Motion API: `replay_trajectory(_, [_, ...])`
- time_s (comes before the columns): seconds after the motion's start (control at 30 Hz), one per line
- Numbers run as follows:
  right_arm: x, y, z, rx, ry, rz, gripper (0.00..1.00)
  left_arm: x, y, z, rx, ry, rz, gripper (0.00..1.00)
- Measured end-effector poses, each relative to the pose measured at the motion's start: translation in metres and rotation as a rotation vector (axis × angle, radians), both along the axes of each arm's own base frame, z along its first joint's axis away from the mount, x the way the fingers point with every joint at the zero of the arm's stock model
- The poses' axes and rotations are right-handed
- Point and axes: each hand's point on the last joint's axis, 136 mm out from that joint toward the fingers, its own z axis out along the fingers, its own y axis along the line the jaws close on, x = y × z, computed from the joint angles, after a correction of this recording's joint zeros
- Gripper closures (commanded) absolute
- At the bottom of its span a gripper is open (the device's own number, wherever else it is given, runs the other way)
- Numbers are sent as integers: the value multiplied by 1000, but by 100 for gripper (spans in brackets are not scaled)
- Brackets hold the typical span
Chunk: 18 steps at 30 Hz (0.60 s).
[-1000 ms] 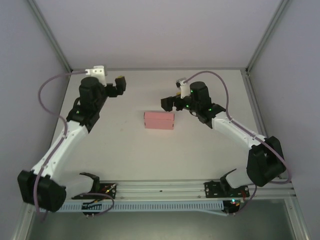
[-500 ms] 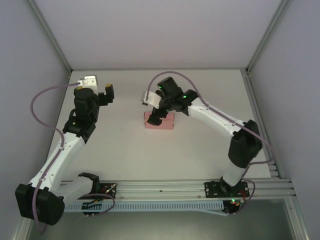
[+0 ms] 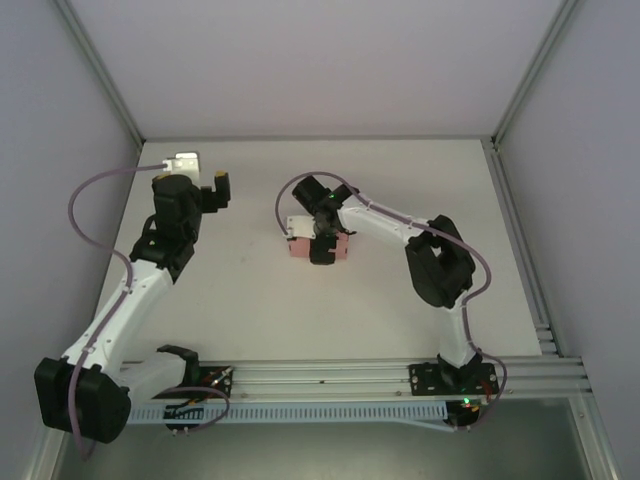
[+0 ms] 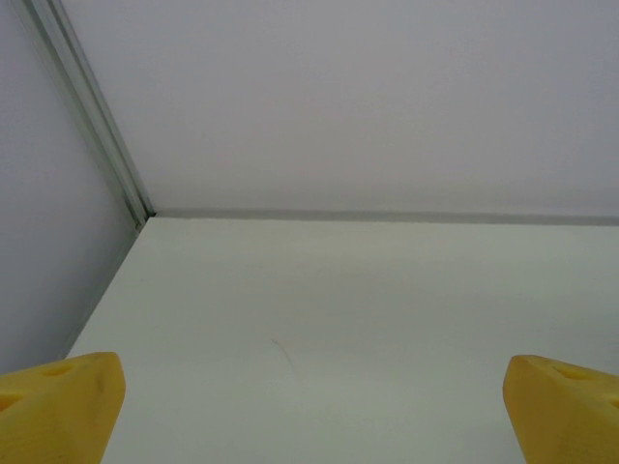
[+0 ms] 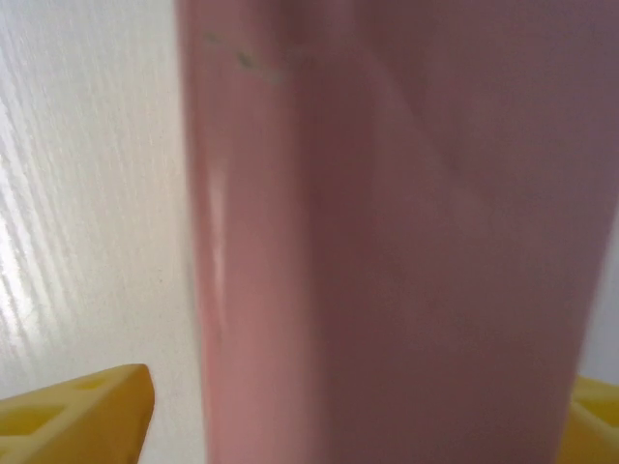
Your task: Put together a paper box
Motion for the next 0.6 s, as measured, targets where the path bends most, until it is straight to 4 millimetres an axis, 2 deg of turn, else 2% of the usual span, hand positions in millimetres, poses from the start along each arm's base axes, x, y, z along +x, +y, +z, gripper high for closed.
replay_trajectory(0.03, [1,0,-2,-6,-2,-2,34,0,1,-1,1,2,2,0])
replay_trajectory(0.13, [4,-3,-3,-21,-15,-12,58,1,3,-3,4,9,12,0])
replay_trajectory(0.17, [5,-3,-2,-18,-24,-16,62,1,3,-3,5,11,13,0])
replay_trajectory(0.37, [11,-9,6,-27,-115,-30,68,1,5,-3,8,19,18,0])
replay_trajectory(0.5, [22,-16,21,-46,-267,-35,70,1,5,-3,7,21,19,0])
replay_trajectory(0.6, [29,-18,30,-62,-383,-27,67,1,5,-3,6,21,19,0])
